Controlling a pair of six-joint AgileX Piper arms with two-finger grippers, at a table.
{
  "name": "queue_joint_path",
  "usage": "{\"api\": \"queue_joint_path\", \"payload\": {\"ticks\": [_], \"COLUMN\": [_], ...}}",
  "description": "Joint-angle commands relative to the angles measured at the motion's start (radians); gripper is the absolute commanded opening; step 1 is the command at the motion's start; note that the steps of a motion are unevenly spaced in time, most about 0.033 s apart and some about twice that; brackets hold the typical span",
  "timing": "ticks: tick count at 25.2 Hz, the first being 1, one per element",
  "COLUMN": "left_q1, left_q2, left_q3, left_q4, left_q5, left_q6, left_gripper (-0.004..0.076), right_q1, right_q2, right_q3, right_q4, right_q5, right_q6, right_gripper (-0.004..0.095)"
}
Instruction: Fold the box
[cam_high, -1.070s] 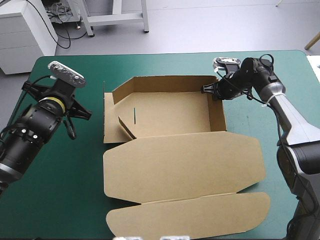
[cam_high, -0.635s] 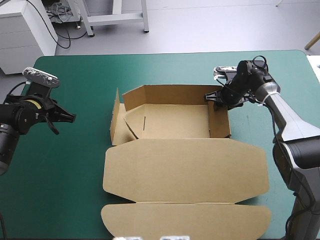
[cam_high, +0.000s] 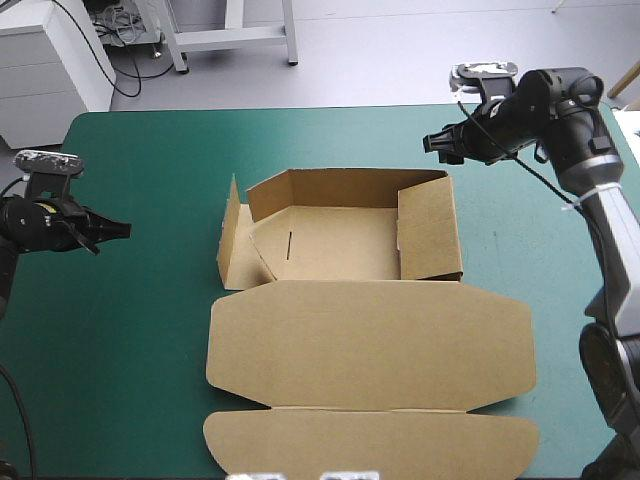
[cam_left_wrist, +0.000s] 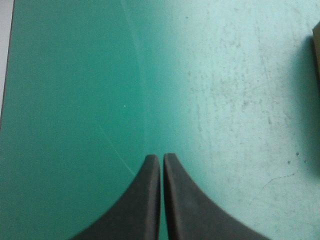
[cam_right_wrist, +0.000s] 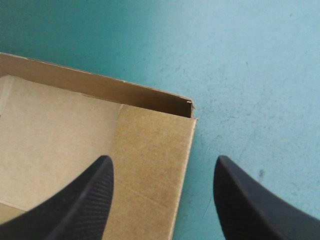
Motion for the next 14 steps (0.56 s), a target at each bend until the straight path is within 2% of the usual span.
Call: {"api": "queue_joint_path", "payload": {"ticks": [1,5,8,14], "left_q1": [0.065,0.107,0.108,0.108], "left_q2": [-0.016,-0.016,-0.016,-0.016], "left_q3": [-0.033,-0.033,-0.033,-0.033], "left_q4": [-0.106,-0.212,-0.289,-0.306], "left_q5": [-0.031,-0.014,0.018,0.047], "left_q6": [0.027,0.070,0.107,0.109], "left_gripper": [0.0004,0.0004,0.0004,0.0004], "right_q1": [-0.003,-0.003,-0.003,-0.003], "right_q2": [-0.136,-0.199,-0.224,-0.162], "right_q3": [-0.026,0.020,0.140,0.252], "right_q4": [0.004,0.004,0.006,0.010], "right_q5": [-0.030,-0.030,-0.030,-0.042], "right_q6": [0.020,0.020,0.020,0.022], "right_gripper": [0.0549,0.0549,0.0549,0.0549]}}
